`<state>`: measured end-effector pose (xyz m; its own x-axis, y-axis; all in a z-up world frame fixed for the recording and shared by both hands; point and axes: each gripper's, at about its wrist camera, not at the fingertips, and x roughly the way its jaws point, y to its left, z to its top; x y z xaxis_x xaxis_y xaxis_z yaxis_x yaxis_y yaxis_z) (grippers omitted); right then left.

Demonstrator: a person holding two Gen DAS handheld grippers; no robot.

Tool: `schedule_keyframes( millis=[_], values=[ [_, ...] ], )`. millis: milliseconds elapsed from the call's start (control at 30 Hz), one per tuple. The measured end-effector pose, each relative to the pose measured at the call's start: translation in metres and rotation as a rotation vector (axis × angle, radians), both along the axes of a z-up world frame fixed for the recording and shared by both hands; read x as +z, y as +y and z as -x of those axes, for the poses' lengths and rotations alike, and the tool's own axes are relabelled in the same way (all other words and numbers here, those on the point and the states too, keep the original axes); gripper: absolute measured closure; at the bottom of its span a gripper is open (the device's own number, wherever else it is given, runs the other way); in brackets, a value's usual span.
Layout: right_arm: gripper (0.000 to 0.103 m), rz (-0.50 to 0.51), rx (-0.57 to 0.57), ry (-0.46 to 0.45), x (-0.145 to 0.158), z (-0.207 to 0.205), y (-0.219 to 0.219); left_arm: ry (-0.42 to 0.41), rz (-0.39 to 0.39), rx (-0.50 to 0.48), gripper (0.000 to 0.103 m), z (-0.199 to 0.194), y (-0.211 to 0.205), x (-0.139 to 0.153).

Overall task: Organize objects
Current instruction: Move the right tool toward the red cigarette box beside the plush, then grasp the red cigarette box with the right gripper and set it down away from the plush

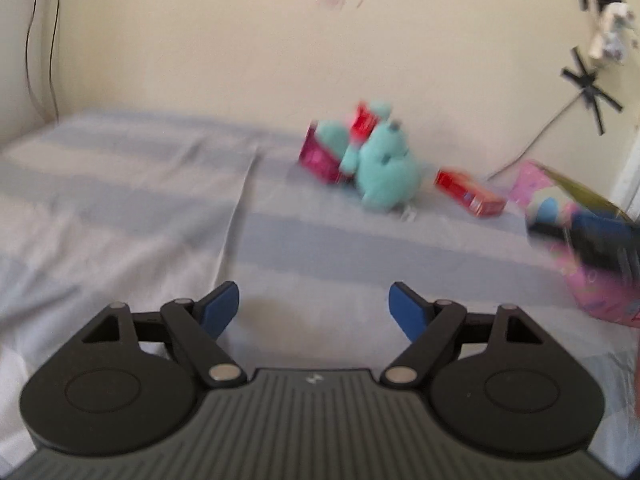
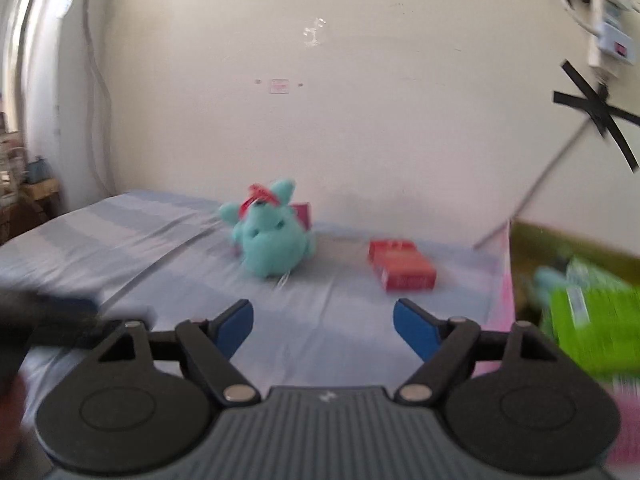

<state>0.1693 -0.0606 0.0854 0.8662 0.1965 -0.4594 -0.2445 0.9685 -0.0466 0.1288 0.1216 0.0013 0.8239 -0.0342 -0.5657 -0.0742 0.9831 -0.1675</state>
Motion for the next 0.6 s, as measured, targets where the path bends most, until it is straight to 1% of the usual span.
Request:
schedule_keyframes(
  millis=[67, 133, 200, 233, 267, 300, 367, 433, 500, 533, 567, 600],
  values=[
    [0.022, 0.034, -0.046, 0.011, 0.002, -0.04, 0.006, -0.046, 0.01, -0.014, 0.019, 0.004, -0.002, 0.004],
    [0.021, 0.04, -0.103, 0.046, 0.001, -0.078, 0.006, -0.041, -0.003, -0.035, 0.019, 0.006, -0.008, 0.003],
    [0.017, 0.017, -0.163, 0.106, -0.005, -0.113, 0.001, -0.049, 0.0, -0.043, 0.019, 0.008, -0.01, 0.004],
    [0.017, -0.001, -0.189, 0.151, -0.01, -0.13, -0.003, -0.047, 0.008, -0.046, 0.019, 0.009, -0.011, 0.004],
    [0.017, -0.012, -0.214, 0.184, -0.014, -0.142, -0.006, -0.04, 0.021, -0.05, 0.019, 0.008, -0.011, 0.003],
    [0.015, -0.017, -0.24, 0.212, -0.02, -0.153, -0.009, -0.034, 0.036, -0.053, 0.019, 0.007, -0.008, 0.003],
    [0.011, 0.009, -0.274, 0.26, -0.032, -0.17, -0.011, -0.018, 0.071, -0.057, 0.019, 0.005, -0.001, 0.002],
    [0.011, 0.048, -0.298, 0.287, -0.043, -0.179, -0.014, -0.015, 0.095, -0.057, 0.019, 0.005, 0.001, 0.002],
    [0.011, 0.026, -0.302, 0.316, -0.051, -0.184, -0.021, -0.015, 0.099, -0.06, 0.019, 0.006, 0.001, 0.002],
    [0.011, -0.02, -0.305, 0.317, -0.055, -0.184, -0.029, -0.014, 0.098, -0.062, 0.019, 0.006, 0.002, 0.003],
    [0.013, -0.049, -0.302, 0.314, -0.056, -0.182, -0.033, -0.014, 0.095, -0.065, 0.019, 0.007, 0.0, 0.003],
    [0.02, -0.041, -0.303, 0.303, -0.056, -0.179, -0.034, -0.014, 0.095, -0.067, 0.019, 0.008, 0.003, 0.002]
  ],
)
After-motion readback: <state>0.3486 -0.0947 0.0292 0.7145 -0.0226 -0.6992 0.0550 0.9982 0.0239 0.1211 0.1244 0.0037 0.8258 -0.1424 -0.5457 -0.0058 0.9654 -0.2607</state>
